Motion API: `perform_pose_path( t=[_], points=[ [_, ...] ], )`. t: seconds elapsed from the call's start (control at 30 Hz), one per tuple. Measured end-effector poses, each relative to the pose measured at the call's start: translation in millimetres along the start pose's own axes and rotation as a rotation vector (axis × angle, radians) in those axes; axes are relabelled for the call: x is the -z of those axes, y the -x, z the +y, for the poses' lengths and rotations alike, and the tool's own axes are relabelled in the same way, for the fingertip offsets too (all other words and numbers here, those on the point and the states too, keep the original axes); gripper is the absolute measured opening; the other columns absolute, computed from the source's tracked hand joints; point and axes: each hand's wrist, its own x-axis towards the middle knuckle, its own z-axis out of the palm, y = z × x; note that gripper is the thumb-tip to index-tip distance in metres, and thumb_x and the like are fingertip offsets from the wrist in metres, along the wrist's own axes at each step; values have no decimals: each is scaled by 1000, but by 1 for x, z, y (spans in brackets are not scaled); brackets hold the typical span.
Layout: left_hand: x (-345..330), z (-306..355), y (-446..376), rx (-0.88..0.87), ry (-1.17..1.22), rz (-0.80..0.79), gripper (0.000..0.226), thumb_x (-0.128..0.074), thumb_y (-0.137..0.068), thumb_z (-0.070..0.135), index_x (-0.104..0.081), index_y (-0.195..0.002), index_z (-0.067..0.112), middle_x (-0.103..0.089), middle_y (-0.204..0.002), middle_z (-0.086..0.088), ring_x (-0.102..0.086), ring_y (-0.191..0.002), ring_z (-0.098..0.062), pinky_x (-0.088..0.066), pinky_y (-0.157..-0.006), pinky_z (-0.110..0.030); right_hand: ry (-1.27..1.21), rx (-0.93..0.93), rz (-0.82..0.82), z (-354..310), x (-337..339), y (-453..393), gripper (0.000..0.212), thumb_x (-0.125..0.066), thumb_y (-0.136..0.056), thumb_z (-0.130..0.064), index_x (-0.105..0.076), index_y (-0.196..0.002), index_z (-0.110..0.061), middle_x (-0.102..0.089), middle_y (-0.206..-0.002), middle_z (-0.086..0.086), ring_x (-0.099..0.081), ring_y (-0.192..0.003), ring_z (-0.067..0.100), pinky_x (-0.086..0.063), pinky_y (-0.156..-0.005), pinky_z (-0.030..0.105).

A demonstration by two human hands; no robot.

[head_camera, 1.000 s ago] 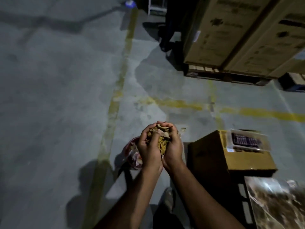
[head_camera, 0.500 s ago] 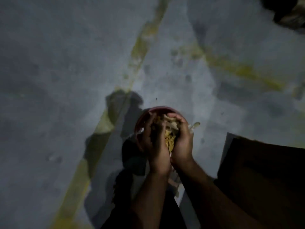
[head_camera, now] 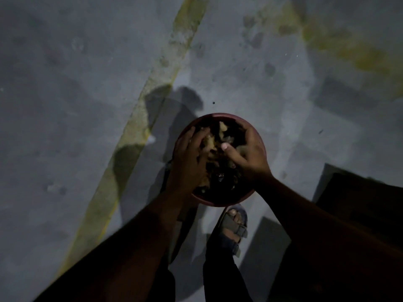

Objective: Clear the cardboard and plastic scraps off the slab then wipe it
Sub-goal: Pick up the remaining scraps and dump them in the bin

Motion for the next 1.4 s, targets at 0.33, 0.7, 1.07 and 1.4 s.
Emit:
perform_pose_path(
  t=[0.33,0.7,1.07,1.4],
  points=[
    [1,-12,32,98,-394,161,35,-42,-101,44,-58,-113,14,-58,-102,-12,-60,-68,-36,-34,-52,-29,425,147,-144,11,0,20,37,-64,-94,-21,-57,-130,-18,-50,-135,9,-46,-124,25,-44,-96,35],
    [-17,-5,28,-96,-291,68,47,-46,-99,42,-55,-132,9,-50,-142,-15,-46,-126,-29,-40,-101,-44,524,132,-28,24,-12,49,50,-47,-96,-45,-48,-140,-22,-42,-145,7,-36,-131,26,-38,-108,45],
    [-63,-51,5,-70,-639,-503,83,-40,-102,52,8,-160,17,15,-168,-5,13,-155,-26,2,-125,-50,875,59,-343,83,-32,-12,95,-5,-84,-74,2,-162,-20,12,-167,18,10,-154,37,-8,-123,57],
    [-103,-94,-18,-44,-763,-632,78,-31,-103,55,8,-160,19,12,-168,-2,8,-155,-28,2,-124,-52,976,23,-536,112,-55,-46,88,-41,-103,-53,18,-159,-18,28,-162,20,20,-151,40,-1,-123,60]
  ],
)
